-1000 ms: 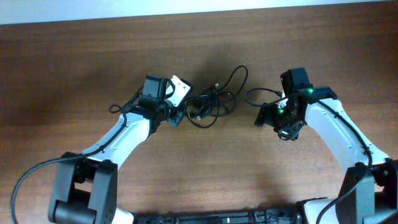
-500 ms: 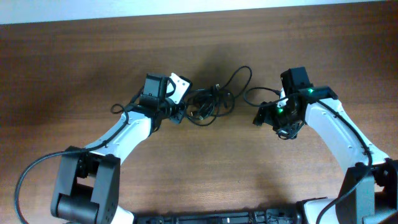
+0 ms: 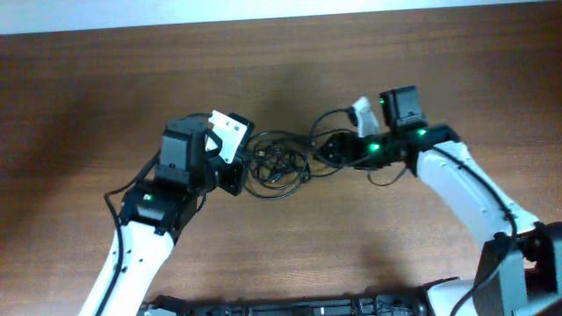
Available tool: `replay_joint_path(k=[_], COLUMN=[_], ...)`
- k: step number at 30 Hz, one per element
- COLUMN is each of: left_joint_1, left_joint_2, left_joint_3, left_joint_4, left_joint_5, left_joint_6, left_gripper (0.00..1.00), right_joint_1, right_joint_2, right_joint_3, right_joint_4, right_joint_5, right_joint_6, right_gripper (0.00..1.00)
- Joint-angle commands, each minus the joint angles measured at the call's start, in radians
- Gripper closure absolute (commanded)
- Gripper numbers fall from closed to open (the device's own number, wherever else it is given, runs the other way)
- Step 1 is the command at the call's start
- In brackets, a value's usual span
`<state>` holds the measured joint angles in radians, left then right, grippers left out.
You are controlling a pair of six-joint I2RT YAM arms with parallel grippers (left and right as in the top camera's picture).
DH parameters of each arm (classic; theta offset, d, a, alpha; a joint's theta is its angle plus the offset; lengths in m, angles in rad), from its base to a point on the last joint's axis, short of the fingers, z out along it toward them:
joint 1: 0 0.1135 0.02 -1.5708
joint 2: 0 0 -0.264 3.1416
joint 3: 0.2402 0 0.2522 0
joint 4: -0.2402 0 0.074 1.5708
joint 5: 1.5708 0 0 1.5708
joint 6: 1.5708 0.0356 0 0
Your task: Untangle cables
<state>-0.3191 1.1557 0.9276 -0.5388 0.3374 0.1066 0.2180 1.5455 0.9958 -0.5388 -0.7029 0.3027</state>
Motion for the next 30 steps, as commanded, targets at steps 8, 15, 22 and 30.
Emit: replay_joint_path(k=[8,15,22,30], left_joint_1=[0.003,0.003,0.003,0.045], left_joint_2=[-0.045,-0.045,-0.045,-0.212], left_joint_3=[0.005,0.005,0.005,0.005], left_joint_4=[-0.028,-0.066,-0.087,-0.091], left_joint_5=[0.093,0.092,0.092,0.092], left_joint_6=[-0.149,-0.148,-0.148,-0.186], left_gripper=[1.0,1.0,1.0,1.0], right_joint_1=[0.356,0.358,0.358,0.356], right_joint_2=[0.13,0.282,0.325,0.326], right_joint_3=[0.008,0.008,0.002,-0.016], right_joint_4=[0.235,0.32,0.304,0.311], right_joint_5=[0.402,0.433,0.61,0.663], right_joint_6=[0.238,0.338,0.338,0.335], right_gripper=[0.14,0.12,0.12,0.06])
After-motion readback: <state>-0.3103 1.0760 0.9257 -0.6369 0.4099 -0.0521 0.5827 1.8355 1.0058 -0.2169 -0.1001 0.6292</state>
